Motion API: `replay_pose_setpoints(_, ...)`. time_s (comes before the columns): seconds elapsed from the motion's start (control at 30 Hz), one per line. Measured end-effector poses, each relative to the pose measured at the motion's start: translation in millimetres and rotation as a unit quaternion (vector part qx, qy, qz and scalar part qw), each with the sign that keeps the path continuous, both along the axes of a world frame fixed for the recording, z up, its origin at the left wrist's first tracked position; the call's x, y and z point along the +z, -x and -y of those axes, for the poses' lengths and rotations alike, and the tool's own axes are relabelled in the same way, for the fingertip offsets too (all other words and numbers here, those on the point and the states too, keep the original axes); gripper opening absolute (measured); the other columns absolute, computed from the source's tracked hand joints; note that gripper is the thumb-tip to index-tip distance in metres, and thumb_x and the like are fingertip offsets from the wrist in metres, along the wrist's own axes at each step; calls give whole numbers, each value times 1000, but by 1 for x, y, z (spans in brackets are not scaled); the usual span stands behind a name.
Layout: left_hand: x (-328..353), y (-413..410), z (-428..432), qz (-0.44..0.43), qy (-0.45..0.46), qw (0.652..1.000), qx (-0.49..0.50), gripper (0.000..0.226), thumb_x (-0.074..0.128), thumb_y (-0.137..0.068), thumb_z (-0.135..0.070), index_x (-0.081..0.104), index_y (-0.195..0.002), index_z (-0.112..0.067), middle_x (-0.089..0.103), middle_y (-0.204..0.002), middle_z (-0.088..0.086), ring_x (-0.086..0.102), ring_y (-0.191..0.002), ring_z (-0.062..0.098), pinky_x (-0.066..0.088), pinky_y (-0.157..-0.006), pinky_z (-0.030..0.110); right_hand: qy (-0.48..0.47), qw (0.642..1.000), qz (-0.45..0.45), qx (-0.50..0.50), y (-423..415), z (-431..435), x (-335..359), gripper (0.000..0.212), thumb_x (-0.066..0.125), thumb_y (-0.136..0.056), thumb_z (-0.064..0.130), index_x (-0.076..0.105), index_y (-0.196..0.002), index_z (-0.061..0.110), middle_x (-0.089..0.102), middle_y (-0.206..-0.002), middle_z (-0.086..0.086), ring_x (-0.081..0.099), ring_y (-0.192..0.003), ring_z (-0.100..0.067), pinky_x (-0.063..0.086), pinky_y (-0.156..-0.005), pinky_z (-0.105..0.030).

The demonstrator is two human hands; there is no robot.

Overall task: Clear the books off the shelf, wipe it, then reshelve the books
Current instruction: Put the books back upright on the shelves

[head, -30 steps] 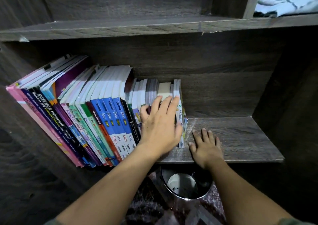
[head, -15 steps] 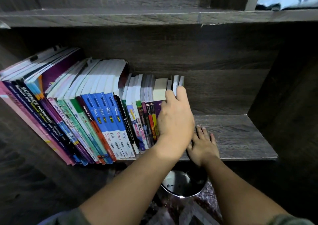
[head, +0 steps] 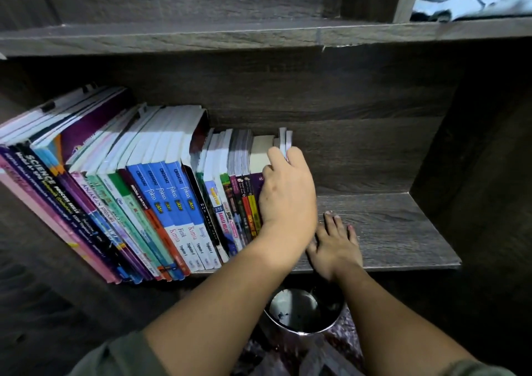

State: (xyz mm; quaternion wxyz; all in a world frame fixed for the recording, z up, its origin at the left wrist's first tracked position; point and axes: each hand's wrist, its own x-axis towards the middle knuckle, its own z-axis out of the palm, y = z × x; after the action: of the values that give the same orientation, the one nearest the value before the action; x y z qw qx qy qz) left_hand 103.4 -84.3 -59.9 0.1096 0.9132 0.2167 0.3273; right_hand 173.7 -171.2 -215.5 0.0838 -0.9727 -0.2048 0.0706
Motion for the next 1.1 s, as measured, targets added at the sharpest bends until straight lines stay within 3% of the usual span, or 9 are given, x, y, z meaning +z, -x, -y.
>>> replay_pose_setpoints(0.07, -2, 8, 6, -17, 42, 999, -5, 58, 80, -69, -7, 39, -108, -14, 45, -108, 11, 62, -72, 23, 44, -56, 26, 1, 1000, -7, 2, 1, 1, 2, 65, 20, -98, 48, -1, -154, 25, -10, -162, -1, -12, -148, -21, -6, -119, -44)
replay_pose_setpoints(0.2, 13, 10, 8, -87, 206, 974, -27, 82, 71, -75, 0, 18, -135, -18, 21, -125, 10, 58, -91, 33, 50, -79, 35, -1, 1000, -4, 5, 1, 2, 2, 64, 21, -98, 46, 0, -154, 24, -7, -162, -2, -10, -148, -22, -4, -119, -45)
replay_pose_setpoints(0.33, 25, 14, 7, -130, 312, 941, -16, 70, 69, -80, -10, 24, -133, -12, 29, -135, 15, 55, -109, 37, 39, -74, 32, -11, 1000, -8, 1, 0, 1, 3, 62, 21, -99, 47, 5, -154, 26, -6, -162, -2, -10, -148, -21, -5, -119, -44)
replay_pose_setpoints(0.47, 24, 17, 16, -214, 212, 953, 16, 63, 68, -85, -19, 30, -134, -8, 30, -133, 13, 50, -116, 33, 40, -75, 32, -2, 1000, -16, 7, 1, 2, 5, 65, 22, -98, 45, 1, -155, 22, -8, -162, -3, -12, -148, -22, -5, -119, -45)
replay_pose_setpoints(0.63, 16, 2, 21, -255, 47, 965, 40, 79, 43, -95, -1, -11, -152, -7, 23, -141, 21, 51, -113, 33, 40, -70, 34, -2, 1000, -29, 11, 0, 3, 5, 68, 25, -97, 49, -4, -154, 25, -11, -162, -3, -14, -148, -23, -7, -119, -45)
replay_pose_setpoints(0.73, 13, 2, 22, -223, -34, 974, 33, 54, 23, -99, 0, 3, -149, 5, 35, -135, 18, 57, -112, 28, 49, -74, 33, -13, 999, -30, 7, 1, 3, 6, 68, 28, -97, 47, -4, -154, 25, -11, -162, -3, -14, -148, -23, -7, -119, -45)
replay_pose_setpoints(0.83, 11, 6, 24, -200, -84, 976, 28, 56, 5, -87, -2, 27, -138, 6, 44, -126, 10, 59, -111, 22, 52, -79, 32, -13, 999, -30, 5, 2, 3, 7, 70, 30, -97, 48, -3, -154, 25, -12, -162, -3, -14, -148, -23, -8, -119, -45)
replay_pose_setpoints(1.0, 16, 7, 23, -201, -22, 979, 4, 32, 37, -99, -1, 33, -130, -5, 48, -122, 14, 62, -106, 28, 52, -71, 34, -19, 999, -35, -2, 1, 1, 7, 68, 29, -97, 48, 0, -154, 26, -12, -162, -2, -14, -148, -24, -9, -118, -45)
replay_pose_setpoints(1.1, 20, 6, 15, -173, 3, 985, 7, 27, 37, -98, 0, 37, -125, -6, 54, -116, 14, 66, -100, 31, 48, -66, 34, -32, 999, -28, -1, 1, 0, 6, 62, 26, -98, 46, 6, -154, 27, -7, -162, -3, -10, -148, -24, -7, -119, -46)
